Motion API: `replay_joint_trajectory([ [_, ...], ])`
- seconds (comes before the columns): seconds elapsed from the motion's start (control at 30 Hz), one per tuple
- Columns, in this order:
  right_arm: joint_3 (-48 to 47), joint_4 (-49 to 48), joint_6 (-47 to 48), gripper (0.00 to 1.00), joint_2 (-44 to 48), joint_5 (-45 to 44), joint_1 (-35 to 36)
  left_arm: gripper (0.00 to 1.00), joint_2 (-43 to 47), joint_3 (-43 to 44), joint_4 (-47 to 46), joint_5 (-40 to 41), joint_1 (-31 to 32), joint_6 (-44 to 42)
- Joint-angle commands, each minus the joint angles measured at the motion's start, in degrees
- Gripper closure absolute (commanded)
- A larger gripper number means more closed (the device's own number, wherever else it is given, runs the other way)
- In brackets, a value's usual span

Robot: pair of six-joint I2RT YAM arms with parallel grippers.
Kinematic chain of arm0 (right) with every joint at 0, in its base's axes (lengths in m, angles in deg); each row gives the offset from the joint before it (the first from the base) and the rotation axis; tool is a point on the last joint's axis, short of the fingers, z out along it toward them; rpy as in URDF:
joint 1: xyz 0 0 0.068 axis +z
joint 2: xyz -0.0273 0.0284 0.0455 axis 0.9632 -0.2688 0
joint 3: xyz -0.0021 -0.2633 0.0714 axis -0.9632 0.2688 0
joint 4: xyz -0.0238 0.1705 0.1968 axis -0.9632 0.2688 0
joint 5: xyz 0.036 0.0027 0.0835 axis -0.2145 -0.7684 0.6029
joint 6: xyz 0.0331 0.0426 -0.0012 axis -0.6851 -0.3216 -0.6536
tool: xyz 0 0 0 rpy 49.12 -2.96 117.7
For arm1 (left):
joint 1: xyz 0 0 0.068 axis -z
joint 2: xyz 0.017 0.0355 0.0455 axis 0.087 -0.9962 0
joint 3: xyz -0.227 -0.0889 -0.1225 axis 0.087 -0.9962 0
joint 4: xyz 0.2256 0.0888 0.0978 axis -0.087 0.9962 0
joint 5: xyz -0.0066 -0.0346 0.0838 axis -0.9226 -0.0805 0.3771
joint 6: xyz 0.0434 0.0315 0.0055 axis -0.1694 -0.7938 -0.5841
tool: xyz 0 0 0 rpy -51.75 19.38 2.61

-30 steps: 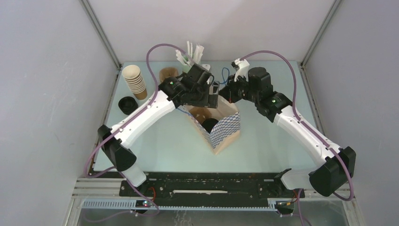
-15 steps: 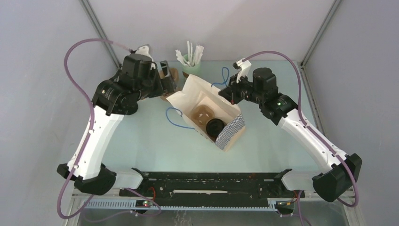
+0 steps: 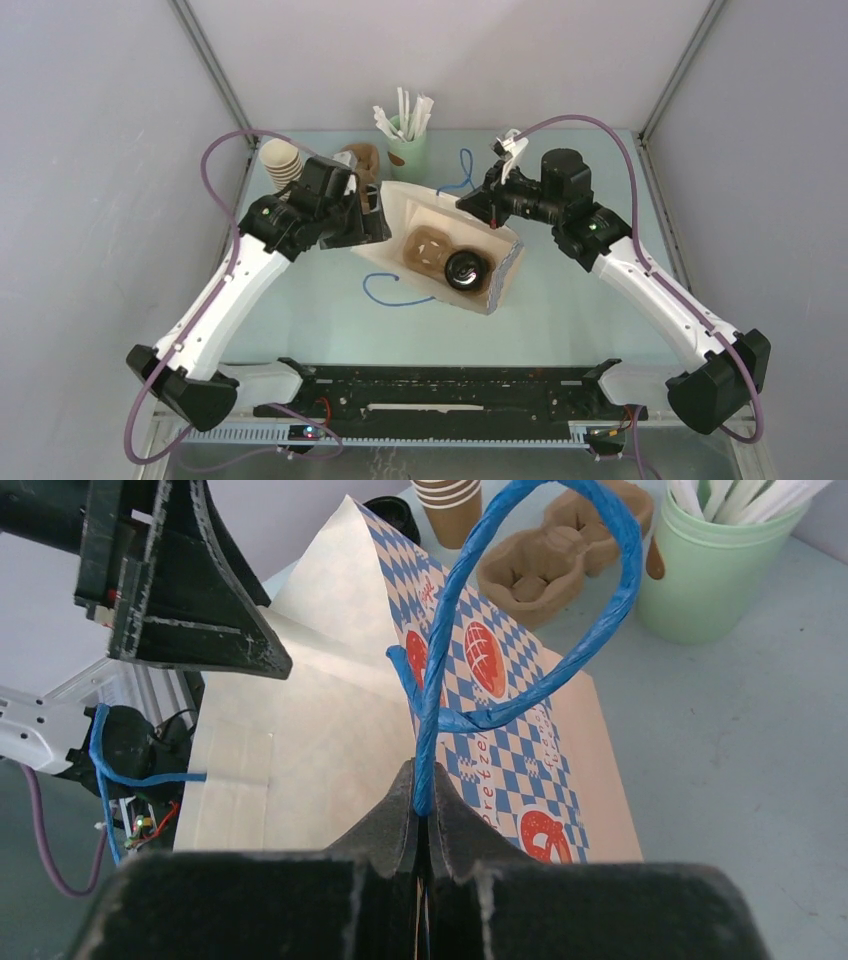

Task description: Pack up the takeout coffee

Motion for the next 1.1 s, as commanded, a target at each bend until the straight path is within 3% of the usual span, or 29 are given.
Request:
replay_joint_trajectory([
  [0.0, 0.62, -4.09, 2.10, 1.00, 2.89, 3.08, -0.06, 0.17, 3.68, -2.00, -3.33, -2.63, -0.03, -4.09],
  [0.17, 4.00, -6.35, 3.14, 1.00, 6.33, 4.47, 0.36, 0.26, 6.65, -6.25, -3.41, -2.67, -0.03, -5.46],
  [0.33, 5.23, -6.43, 3.59, 1.00, 7.78, 4.56, 1.79, 0.27, 10.25, -10.27, -3.68, -2.57, -0.03, -5.24],
  [0.53, 5.17, -6.19, 3.47, 1.00, 7.22, 4.06, 2.16, 0.27, 9.62, -8.86, -3.10, -2.92, -0.03, -6.18],
  [0.63, 5.21, -6.27, 3.31, 1.00, 6.62, 4.38, 1.31, 0.24, 8.54, -7.55, -3.09, -3.02, -0.03, -6.61],
  [0.8, 5.17, -6.35, 0.06, 0.99, 4.46, 3.19, -1.46, 0.07, 8.39, -5.04, -3.12, -2.76, -0.03, -7.47],
  [0.97, 5.19, -4.01, -4.75, 0.90, 2.17, -0.01, -3.47, 0.01, 10.47, 0.06, -4.49, 1.34, -0.03, -10.34],
  [1.03, 5.20, -2.69, -5.84, 0.80, 1.78, -0.73, -3.99, 0.00, 11.91, 1.90, -5.90, 3.06, -0.10, -11.84],
  [1.07, 5.13, -2.11, -6.34, 0.70, 1.77, -1.81, -4.13, 0.00, 12.40, 2.74, -6.59, 4.33, -0.11, -12.33],
])
